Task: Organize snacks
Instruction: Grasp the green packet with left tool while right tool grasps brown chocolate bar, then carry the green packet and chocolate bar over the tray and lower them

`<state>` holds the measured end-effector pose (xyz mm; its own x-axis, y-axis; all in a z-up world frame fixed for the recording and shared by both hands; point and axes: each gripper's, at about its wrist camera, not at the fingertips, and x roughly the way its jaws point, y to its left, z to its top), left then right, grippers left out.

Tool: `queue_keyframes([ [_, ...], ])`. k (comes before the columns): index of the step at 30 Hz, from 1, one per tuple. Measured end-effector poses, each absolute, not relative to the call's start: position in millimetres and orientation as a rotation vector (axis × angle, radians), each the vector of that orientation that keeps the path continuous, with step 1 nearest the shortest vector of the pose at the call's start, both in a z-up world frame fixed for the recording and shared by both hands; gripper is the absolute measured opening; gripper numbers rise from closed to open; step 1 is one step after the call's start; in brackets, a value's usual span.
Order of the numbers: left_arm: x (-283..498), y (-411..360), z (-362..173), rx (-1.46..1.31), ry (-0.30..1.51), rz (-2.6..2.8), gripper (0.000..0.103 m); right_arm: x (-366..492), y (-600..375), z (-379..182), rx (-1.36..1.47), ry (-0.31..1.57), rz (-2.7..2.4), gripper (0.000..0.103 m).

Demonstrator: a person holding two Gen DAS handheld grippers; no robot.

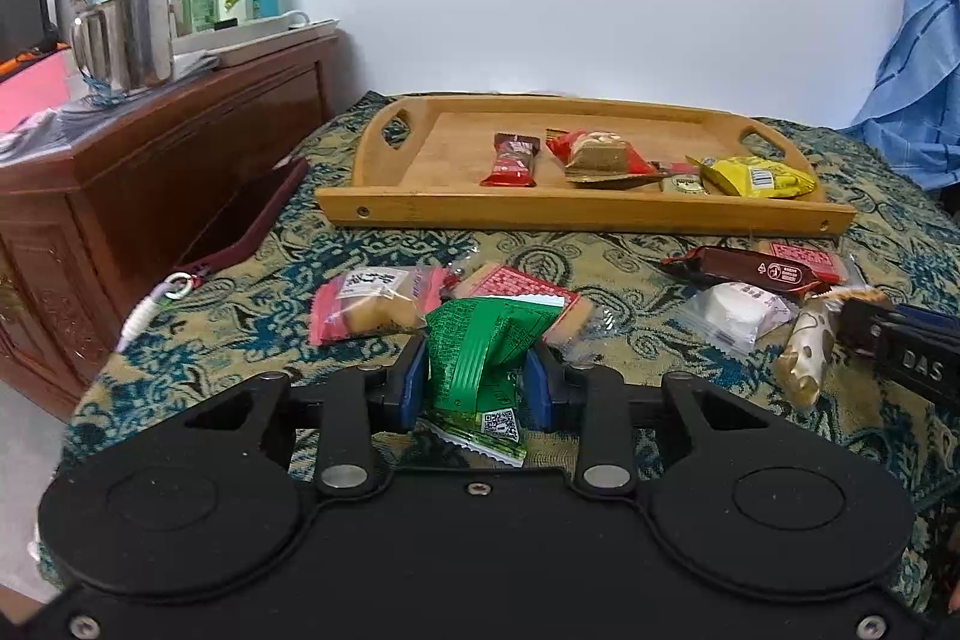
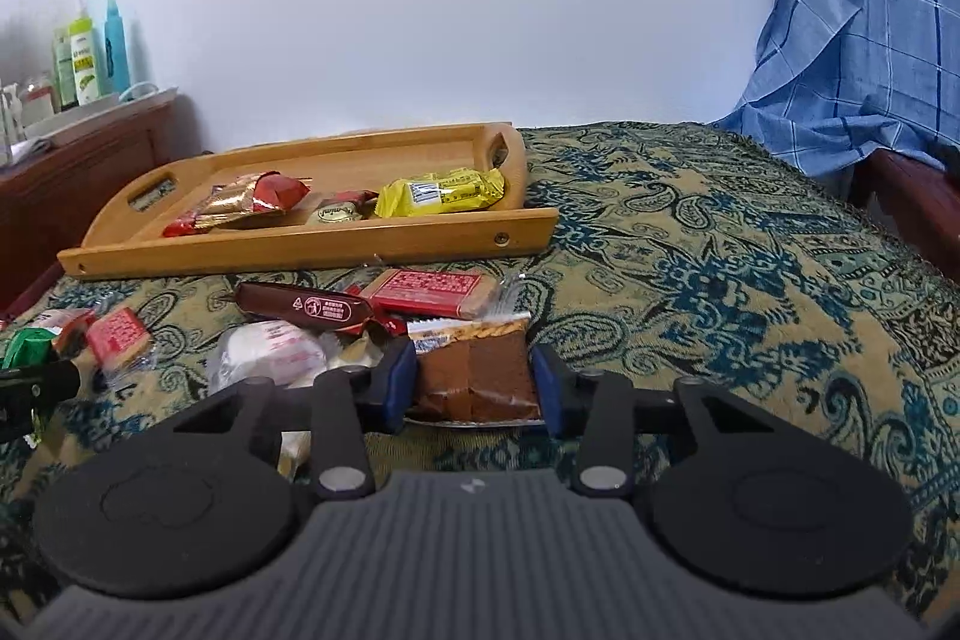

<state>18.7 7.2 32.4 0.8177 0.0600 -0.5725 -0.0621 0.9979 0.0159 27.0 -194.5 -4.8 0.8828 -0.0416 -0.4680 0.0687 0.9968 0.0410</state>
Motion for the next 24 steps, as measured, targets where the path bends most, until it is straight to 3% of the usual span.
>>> queue_keyframes([
  [24,5,13,58,-0.029,0.560,0.076,0.032,-16,-193,16,0.095,0.387,0.048,0.044],
])
